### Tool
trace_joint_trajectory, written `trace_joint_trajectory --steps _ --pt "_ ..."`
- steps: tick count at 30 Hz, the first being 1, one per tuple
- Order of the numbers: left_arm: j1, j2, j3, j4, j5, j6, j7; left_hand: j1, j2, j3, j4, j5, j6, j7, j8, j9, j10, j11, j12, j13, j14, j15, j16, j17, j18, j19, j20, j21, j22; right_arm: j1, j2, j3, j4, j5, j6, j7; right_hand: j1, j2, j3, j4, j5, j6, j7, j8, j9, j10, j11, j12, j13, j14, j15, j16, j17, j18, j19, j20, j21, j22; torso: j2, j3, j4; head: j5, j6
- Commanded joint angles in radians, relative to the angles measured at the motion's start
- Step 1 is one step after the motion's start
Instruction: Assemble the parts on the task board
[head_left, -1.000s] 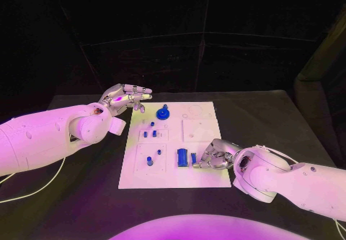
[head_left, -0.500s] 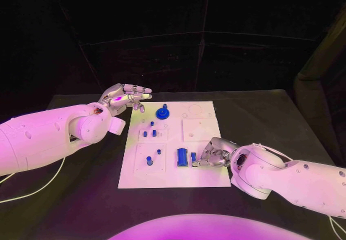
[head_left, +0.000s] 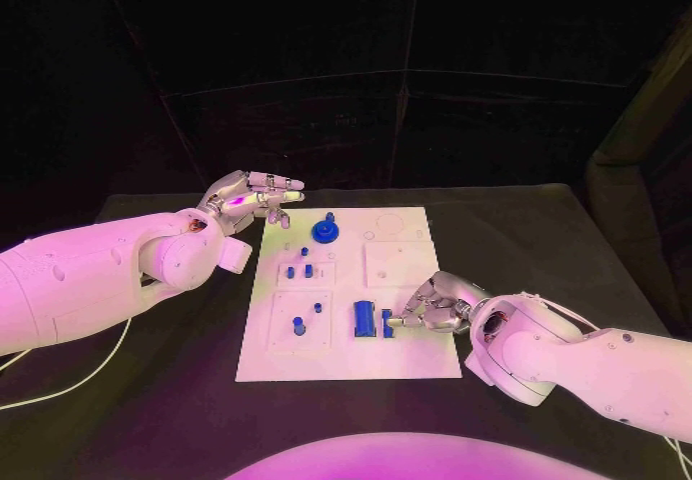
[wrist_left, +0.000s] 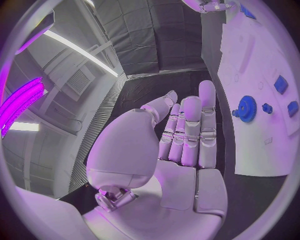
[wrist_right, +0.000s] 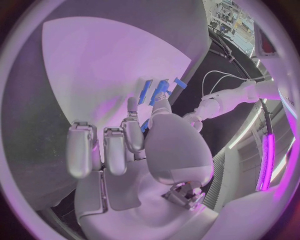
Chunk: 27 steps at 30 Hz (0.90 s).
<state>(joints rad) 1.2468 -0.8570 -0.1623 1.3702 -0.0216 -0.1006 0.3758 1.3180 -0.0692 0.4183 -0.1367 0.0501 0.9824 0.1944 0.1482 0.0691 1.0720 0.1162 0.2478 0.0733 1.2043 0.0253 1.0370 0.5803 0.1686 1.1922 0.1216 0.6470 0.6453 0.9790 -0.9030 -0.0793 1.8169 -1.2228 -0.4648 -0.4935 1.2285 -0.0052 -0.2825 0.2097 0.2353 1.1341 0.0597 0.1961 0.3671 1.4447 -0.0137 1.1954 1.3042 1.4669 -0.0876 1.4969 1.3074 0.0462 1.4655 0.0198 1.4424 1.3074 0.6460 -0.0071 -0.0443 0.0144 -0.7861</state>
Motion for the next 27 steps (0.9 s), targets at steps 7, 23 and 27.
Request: trace_joint_trajectory --steps 7,23,27 --pt "0.001 0.009 0.001 -0.008 0.090 0.002 0.088 -0.038 -0.012 -0.033 0.017 -0.001 -0.023 -0.009 0.009 -0.001 -0.007 -0.003 0.020 0.001 -0.046 0.001 -0.041 -0.049 0.015 -0.027 0.004 -0.032 -0.019 0.072 -0.029 0.002 -0.064 0.619 -0.106 0.563 0.118 0.059 0.050 -0.064 -0.013 -0.113 0.047 -0.074 -0.027 -0.190 0.038 -0.353 -0.205 0.008 0.036 -0.187 -0.109 0.063 -0.112 0.028 -0.209 -0.250 -0.018 -0.0069 -0.0059 -0.009 0.020" --pt "-0.021 0.098 -0.001 -0.096 0.202 -0.153 0.216 -0.069 -0.009 -0.078 0.064 -0.002 -0.036 -0.033 -0.019 -0.005 -0.047 0.049 -0.106 -0.012 -0.298 0.115 -0.700 -0.388 0.006 -0.418 0.130 -0.489 -0.334 0.156 0.157 0.009 -0.481 0.983 0.081 0.913 0.229 0.078 0.066 -0.147 -0.054 -0.199 0.105 -0.133 -0.184 -0.437 0.185 -1.130 -1.033 -0.490 0.227 -1.367 -1.066 0.136 -0.533 0.223 -1.225 -1.120 -0.062 -0.0141 -0.0072 -0.008 0.103" --pt "-0.030 0.129 -0.001 -0.123 0.219 -0.202 0.241 -0.066 -0.004 -0.104 0.071 -0.002 -0.040 -0.032 -0.040 -0.004 -0.069 0.056 -0.144 -0.011 -0.304 0.127 -0.774 -0.428 0.015 -0.462 0.153 -0.539 -0.378 0.158 0.195 0.011 -0.538 0.994 0.103 0.929 0.194 0.082 0.078 -0.192 -0.065 -0.203 0.104 -0.131 -0.248 -0.444 0.193 -1.130 -1.154 -0.455 0.238 -1.434 -1.170 0.141 -0.509 0.239 -1.326 -1.200 -0.067 -0.0133 0.0003 -0.009 0.130"
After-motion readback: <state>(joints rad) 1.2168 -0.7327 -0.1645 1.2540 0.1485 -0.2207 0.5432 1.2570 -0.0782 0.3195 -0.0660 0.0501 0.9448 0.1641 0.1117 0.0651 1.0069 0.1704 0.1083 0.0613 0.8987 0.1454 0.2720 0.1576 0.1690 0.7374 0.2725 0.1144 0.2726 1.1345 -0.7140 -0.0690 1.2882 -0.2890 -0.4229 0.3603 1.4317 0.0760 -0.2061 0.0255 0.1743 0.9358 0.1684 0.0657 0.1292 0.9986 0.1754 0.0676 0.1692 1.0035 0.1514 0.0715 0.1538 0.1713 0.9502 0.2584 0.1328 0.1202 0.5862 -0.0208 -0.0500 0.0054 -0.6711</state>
